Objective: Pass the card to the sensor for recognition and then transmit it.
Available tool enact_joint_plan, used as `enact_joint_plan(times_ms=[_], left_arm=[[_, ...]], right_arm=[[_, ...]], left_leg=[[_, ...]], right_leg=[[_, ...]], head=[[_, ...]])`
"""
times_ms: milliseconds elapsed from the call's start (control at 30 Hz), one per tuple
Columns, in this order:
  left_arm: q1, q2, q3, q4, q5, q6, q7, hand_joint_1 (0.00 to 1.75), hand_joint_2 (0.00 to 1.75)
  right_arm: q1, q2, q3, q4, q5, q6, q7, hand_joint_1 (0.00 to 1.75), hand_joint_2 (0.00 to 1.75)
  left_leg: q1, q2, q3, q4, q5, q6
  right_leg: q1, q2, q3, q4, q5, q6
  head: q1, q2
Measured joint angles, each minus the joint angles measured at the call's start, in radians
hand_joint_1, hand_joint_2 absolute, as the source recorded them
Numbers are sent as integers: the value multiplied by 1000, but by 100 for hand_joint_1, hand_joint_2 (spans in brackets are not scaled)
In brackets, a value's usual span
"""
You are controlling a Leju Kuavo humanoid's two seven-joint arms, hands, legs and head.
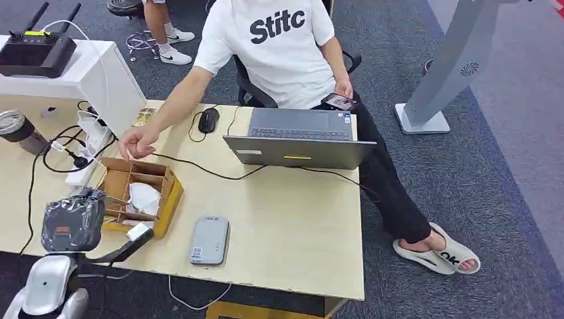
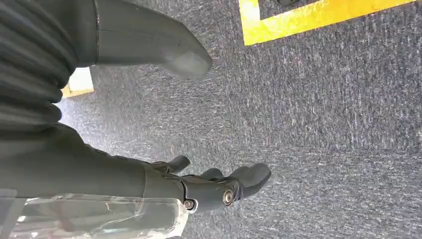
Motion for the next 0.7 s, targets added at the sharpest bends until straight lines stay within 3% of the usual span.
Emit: enact_joint_plan(times_ms=[100,333,400,500,700], left_arm=[[-7,37,48,-92,9,2,-22,175,175],[-28,74,108,-204,24,40,-30,175,175],[-52,81,123,-217,-20,43,-26,175,175],[-98,91,124,-183,-99,41,-20,175,175],[-225,77,114,35,-139,87,16,175,175]], right_arm=[[0,0,0,0,0,-5,-3,0,175],[0,0,0,0,3,-9,-4,0,175],[-1,0,0,2,10,-11,-4,0,175],[-2,-4,2,9,18,-14,-4,0,175],[-9,-21,15,24,28,-21,-4,0,175]], left_leg=[[0,0,0,0,0,0],[0,0,0,0,0,0],[0,-2,0,0,0,0],[0,-3,0,0,0,0],[0,-3,1,0,2,-1]], right_leg=[[0,0,0,0,0,0],[0,0,0,0,0,0],[0,-2,1,0,0,0],[0,-3,1,0,0,0],[0,-2,0,0,1,-1]], head=[[0,0],[1,0],[0,0],[0,0],[0,0]])
